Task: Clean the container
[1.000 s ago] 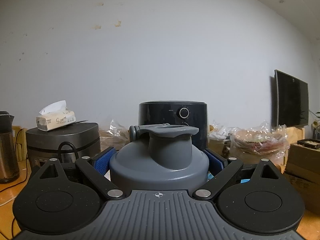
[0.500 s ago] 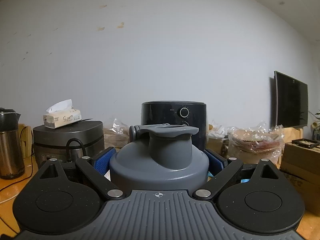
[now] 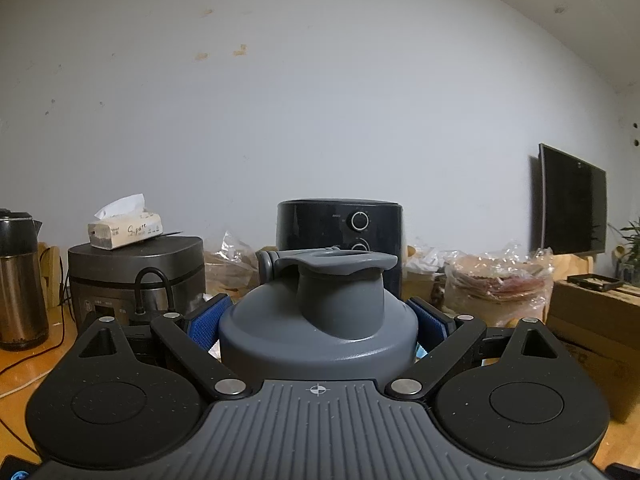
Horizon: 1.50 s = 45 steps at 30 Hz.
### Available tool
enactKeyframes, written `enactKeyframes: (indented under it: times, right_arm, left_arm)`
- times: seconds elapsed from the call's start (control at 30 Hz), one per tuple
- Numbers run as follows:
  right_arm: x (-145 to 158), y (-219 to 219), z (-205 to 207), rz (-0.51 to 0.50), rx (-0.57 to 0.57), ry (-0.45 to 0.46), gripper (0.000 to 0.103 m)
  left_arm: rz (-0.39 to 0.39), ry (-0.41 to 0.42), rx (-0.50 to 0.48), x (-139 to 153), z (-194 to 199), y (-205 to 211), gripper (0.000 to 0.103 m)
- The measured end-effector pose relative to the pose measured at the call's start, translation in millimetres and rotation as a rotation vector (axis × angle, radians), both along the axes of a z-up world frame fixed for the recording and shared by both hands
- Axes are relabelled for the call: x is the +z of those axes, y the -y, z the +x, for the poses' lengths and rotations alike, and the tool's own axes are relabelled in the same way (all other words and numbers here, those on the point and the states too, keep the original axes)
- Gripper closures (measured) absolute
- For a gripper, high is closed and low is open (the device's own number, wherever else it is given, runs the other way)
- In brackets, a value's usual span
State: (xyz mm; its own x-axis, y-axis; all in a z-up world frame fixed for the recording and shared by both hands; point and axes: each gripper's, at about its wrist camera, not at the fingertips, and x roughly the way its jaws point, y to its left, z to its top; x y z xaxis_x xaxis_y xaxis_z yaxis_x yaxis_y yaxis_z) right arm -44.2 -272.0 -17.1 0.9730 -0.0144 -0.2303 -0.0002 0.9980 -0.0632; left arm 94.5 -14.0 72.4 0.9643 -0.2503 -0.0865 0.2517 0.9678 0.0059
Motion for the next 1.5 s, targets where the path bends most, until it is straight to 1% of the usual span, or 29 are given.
enactKeyframes:
  times: [0.17,1.0,1.13,1.5]
  right_arm:
    - [0.1,-0.3,0.2,0.000,0.002,0.001,0.000]
    - [-2.1,-0.9,-2.5,0.008,-0.003,0.001,0.000]
    - [-2.4,-1.9,-3.2,0.006,-0.001,0.002,0.000]
    - [-3.6,-2.2,-3.4,0.000,-0.001,0.000,0.000]
  left_arm:
    - [-0.015,-0.010,-0.010,1.2,-5.2,-6.1,0.009]
    - [0.010,-0.006,-0.034,-0.8,-42.6,-14.4,0.008]
    - [0.025,-0.001,-0.029,-4.8,-45.2,-12.4,0.008]
    - [0.031,-0.035,-0.032,-25.1,-37.9,-13.7,0.008]
